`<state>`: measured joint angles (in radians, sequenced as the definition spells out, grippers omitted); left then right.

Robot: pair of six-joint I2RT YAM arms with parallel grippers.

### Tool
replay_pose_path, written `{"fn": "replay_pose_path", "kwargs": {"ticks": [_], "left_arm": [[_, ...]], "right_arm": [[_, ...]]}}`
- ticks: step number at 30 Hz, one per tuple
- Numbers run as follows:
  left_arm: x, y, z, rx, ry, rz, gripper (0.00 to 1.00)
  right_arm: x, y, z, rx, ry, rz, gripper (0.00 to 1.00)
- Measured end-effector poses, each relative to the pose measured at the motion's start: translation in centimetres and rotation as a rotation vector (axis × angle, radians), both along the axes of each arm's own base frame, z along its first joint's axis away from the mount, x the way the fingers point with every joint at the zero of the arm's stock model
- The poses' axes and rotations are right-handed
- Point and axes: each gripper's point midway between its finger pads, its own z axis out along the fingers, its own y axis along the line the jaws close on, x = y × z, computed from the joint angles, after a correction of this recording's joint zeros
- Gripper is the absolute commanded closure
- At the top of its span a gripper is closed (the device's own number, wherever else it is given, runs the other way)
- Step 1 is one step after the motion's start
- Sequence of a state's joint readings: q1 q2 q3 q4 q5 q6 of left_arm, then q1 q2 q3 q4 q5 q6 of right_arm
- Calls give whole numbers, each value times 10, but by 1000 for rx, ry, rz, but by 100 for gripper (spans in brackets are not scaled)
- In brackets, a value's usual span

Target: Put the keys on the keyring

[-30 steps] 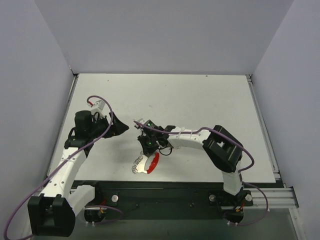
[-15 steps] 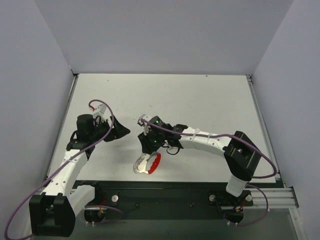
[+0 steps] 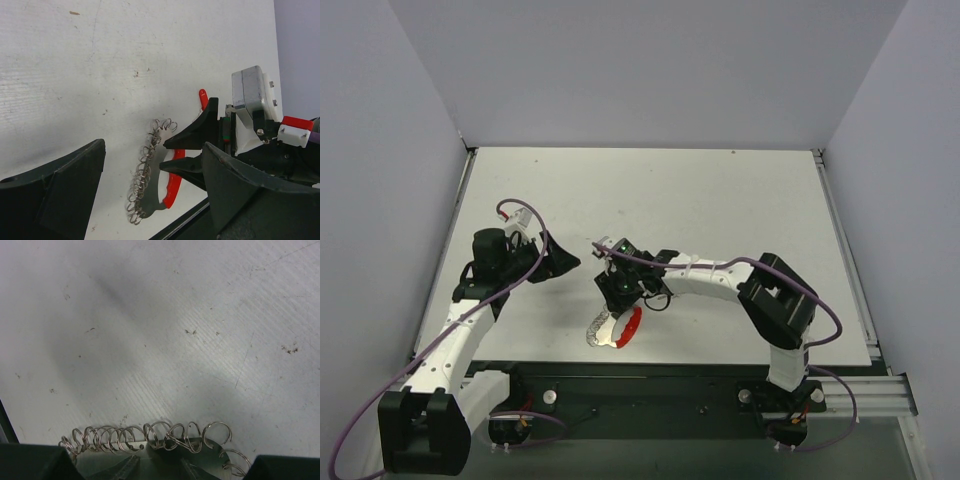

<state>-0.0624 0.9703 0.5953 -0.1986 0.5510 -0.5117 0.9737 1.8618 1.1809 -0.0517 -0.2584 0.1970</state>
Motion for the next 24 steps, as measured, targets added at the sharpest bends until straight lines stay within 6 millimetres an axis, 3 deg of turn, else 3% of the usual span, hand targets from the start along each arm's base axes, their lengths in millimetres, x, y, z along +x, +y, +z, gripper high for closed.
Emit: {"fn": "replay_pose_path", "kwargs": {"ticks": [6, 12, 14, 16, 18, 24], "left_arm": [[0, 0, 0, 0, -2, 0, 13], [0, 0, 1, 0, -2, 0, 13], [0, 0, 1, 0, -3, 0, 13], [0, 0, 1, -1, -5, 0, 13], [0, 0, 2, -1, -9, 0, 13], [0, 0, 4, -2, -16, 0, 13]], "right_arm": [[6, 6, 2, 5, -6, -20, 67], [11, 8, -14, -30, 3, -43, 69], [16, 10, -13, -34, -5, -56, 76], [21, 12, -13, -38, -19, -70, 91], [24, 12, -15, -47, -27, -79, 99], [29, 9, -16, -50, -56, -105, 100]]}}
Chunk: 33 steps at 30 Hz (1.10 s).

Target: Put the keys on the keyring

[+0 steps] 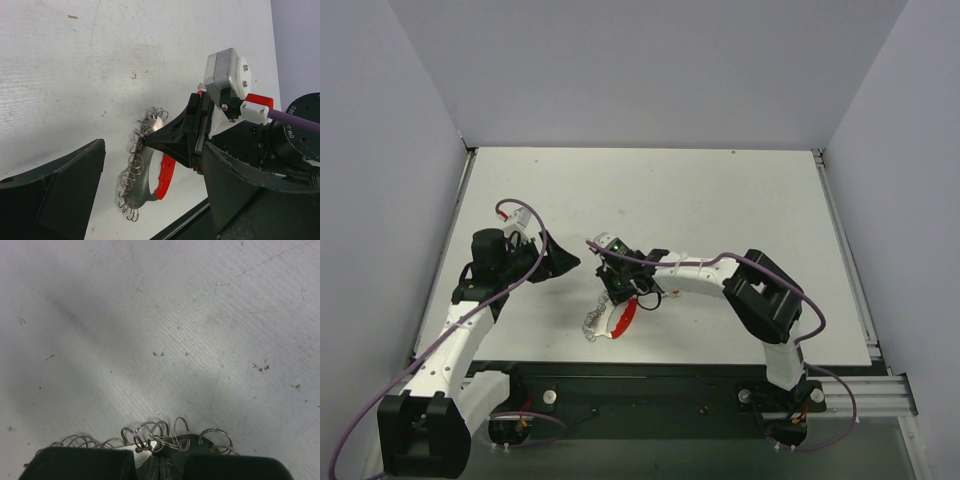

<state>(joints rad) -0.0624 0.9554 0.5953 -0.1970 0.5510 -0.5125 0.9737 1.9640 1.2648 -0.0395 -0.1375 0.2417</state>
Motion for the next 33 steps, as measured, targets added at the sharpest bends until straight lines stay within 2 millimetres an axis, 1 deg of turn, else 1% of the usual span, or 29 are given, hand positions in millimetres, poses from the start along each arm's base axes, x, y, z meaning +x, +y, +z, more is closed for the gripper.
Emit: {"fn": "replay_pose_path", "kwargs": {"ticks": [3, 5, 8, 10, 11, 12, 13, 15, 16, 18, 19, 21, 24, 26, 30, 33], "left_arm": [[0, 0, 1, 0, -4, 0, 13], [0, 0, 2, -1, -7, 0, 13], [0, 0, 3, -1, -11, 0, 13], [0, 0, 3, -1, -14, 0, 13], [0, 0, 4, -1, -15, 0, 13], [0, 0, 4, -1, -18, 0, 13], [0, 0, 4, -1, -19, 0, 13], [0, 0, 5, -1, -22, 0, 13], [0, 0, 5, -1, -23, 0, 13], [0, 0, 6, -1, -25, 0, 12], [-1, 0, 6, 0, -23, 0, 12], [-2, 1, 4, 7, -14, 3, 12], [-2, 5, 2, 29, 0, 15, 12], [0, 7, 4, 39, 5, 22, 12], [4, 11, 8, 59, -1, 33, 11], [4, 13, 9, 69, -4, 34, 11]], "right_arm": [[-2, -8, 4, 8, -11, -5, 100], [-4, -16, 12, 21, -19, -9, 100], [1, -20, 38, 81, -50, -22, 100], [4, -19, 61, 135, -78, -22, 100], [7, -17, 71, 163, -91, -20, 96], [9, -16, 80, 186, -102, -19, 88], [8, -14, 85, 201, -102, -11, 76], [6, -8, 89, 217, -89, 15, 68], [4, -6, 88, 218, -78, 33, 60], [-3, -2, 80, 212, -50, 66, 55], [-7, -1, 74, 201, -33, 82, 54], [-16, 0, 62, 178, -4, 108, 53], [-31, 1, 43, 128, 33, 146, 56], [-37, 5, 35, 105, 46, 161, 58], [-37, 12, 22, 64, 48, 159, 61], [-28, 18, 20, 56, 40, 134, 61]]}}
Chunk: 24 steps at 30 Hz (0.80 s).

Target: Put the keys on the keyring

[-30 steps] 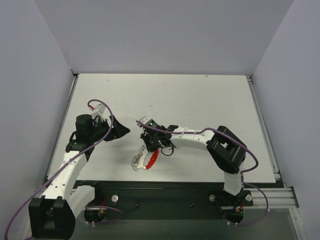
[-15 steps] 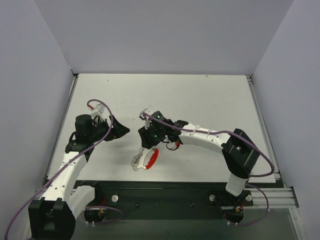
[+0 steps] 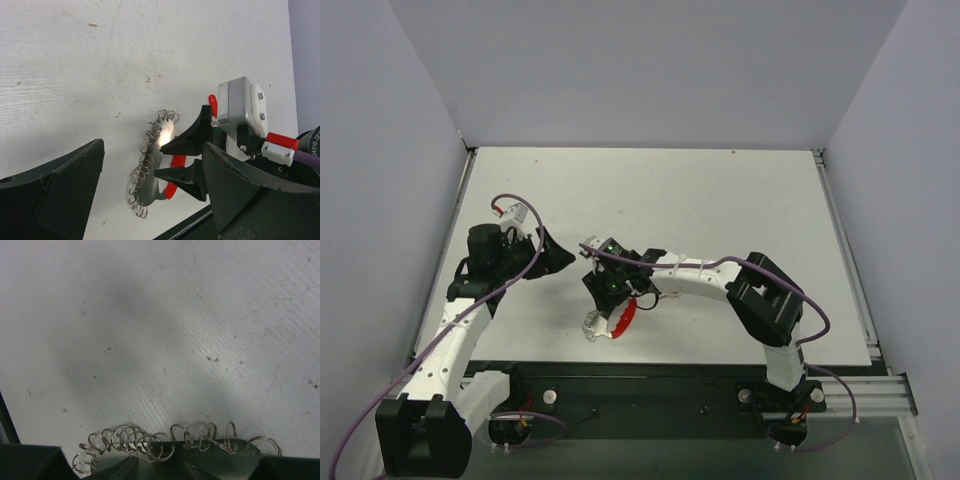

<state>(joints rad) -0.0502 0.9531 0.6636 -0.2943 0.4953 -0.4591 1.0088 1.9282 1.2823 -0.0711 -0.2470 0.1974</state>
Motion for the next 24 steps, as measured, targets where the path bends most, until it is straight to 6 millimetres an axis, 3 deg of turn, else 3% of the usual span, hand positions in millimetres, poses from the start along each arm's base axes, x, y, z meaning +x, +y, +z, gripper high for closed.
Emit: {"fn": "replay_pose_path", "kwargs": {"ticks": [8, 13, 19, 24], "left_arm": [[-2, 1, -2, 6, 9, -2, 11], [-2, 1, -3, 9, 8, -3, 11], [-2, 1, -3, 11, 6, -5, 11], [-2, 1, -3, 12, 6, -6, 11]], "right_arm": [[13, 0, 0, -11, -24, -54, 45], [14, 0, 0, -14, -31, -58, 40], [22, 2, 5, -12, -61, -72, 54], [41, 15, 7, -6, -94, -99, 58]]}}
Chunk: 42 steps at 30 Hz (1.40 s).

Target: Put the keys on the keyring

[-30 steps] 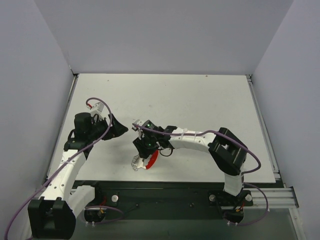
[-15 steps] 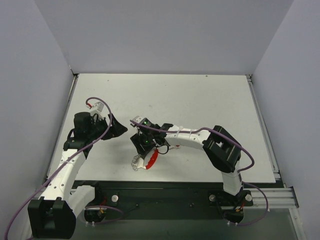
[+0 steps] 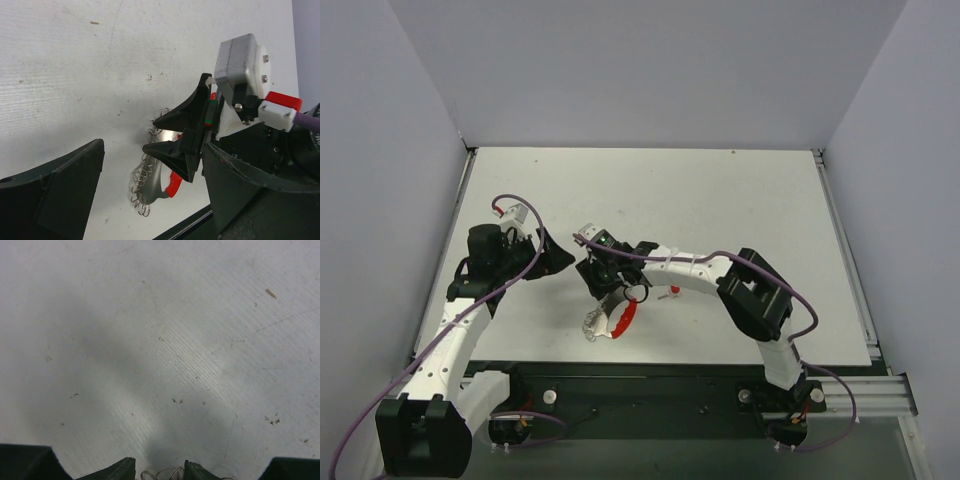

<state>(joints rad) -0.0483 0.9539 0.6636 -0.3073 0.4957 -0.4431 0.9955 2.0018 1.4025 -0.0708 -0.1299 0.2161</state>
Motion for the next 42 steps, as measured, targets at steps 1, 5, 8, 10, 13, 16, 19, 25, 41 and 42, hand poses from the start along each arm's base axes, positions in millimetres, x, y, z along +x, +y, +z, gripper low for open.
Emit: {"fn": "replay_pose_path", "kwargs": {"ticks": [1, 5, 8, 10, 13, 16, 19, 25, 41, 42], "left_arm": [[0, 0, 0, 0, 0, 0, 11], [0, 0, 0, 1, -1, -1, 11], [0, 0, 0, 1, -1, -1, 11], [0, 0, 0, 1, -1, -1, 11], [0, 0, 0, 2, -1, -2, 11], [0, 0, 0, 2, -1, -2, 11], [0, 0, 0, 2, -2, -2, 11], [0, 0, 0, 2, -1, -2, 11], [-1, 1, -1, 3, 7, 0, 11], [0, 1, -1, 4, 10, 2, 11]], "right_arm": [[1, 0, -3, -7, -1, -3, 58], [4, -6, -17, -54, 3, -20, 62], [4, -11, -22, -78, 3, -29, 63], [4, -12, -22, -85, 1, -33, 64], [5, -14, -23, -95, -1, -38, 64], [5, -16, -24, -102, -5, -38, 72], [5, -17, -24, -109, -8, -37, 73], [5, -19, -23, -118, -10, -25, 66], [-20, -27, 48, 25, -68, 104, 43], [-24, -26, 48, 25, -72, 124, 43]]}}
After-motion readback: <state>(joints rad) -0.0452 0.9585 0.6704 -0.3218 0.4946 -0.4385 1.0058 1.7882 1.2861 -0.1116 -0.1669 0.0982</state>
